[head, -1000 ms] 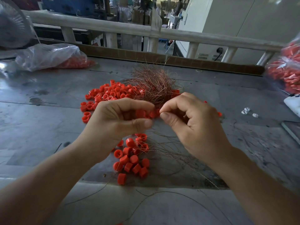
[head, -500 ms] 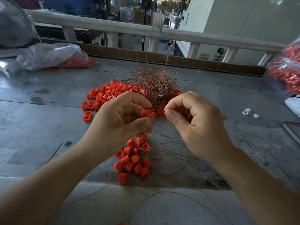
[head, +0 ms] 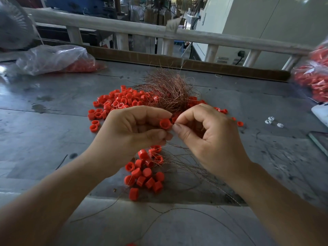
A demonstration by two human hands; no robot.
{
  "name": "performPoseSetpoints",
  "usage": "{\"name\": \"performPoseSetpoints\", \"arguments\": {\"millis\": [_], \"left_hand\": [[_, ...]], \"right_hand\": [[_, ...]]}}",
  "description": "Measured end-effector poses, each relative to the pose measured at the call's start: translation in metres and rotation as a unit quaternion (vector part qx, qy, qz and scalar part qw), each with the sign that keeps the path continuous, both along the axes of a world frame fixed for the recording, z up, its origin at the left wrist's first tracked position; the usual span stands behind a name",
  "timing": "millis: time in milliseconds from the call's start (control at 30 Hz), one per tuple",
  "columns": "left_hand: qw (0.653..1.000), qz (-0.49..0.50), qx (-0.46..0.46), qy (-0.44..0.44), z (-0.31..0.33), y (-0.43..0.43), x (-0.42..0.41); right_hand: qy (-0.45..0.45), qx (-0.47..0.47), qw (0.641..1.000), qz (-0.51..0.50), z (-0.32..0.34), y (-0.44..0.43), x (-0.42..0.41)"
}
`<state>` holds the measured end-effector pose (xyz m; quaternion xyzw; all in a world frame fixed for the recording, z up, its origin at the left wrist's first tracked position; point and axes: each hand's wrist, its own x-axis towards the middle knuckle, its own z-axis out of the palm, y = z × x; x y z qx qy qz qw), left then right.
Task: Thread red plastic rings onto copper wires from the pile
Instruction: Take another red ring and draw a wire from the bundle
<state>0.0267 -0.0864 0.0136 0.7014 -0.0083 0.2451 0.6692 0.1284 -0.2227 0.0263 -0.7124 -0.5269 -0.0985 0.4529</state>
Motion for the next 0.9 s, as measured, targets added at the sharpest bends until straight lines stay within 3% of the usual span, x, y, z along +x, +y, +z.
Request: {"name": "performPoseSetpoints", "arguments": {"millis": [233, 900], "left_hand": [[0.999, -0.018, -0.036, 0.013, 0.0008, 0.0032, -0.0006], [1.000, -0.021, -0.004, 0.003, -0.0022, 0.0035, -0.0005]], "right_hand": [[0.002, 0.005, 1.000, -0.012, 0.0010, -0.0006, 0.0013], [-0.018, 0.010, 0.999, -0.027, 0.0017, -0.0012, -0.0008]]}}
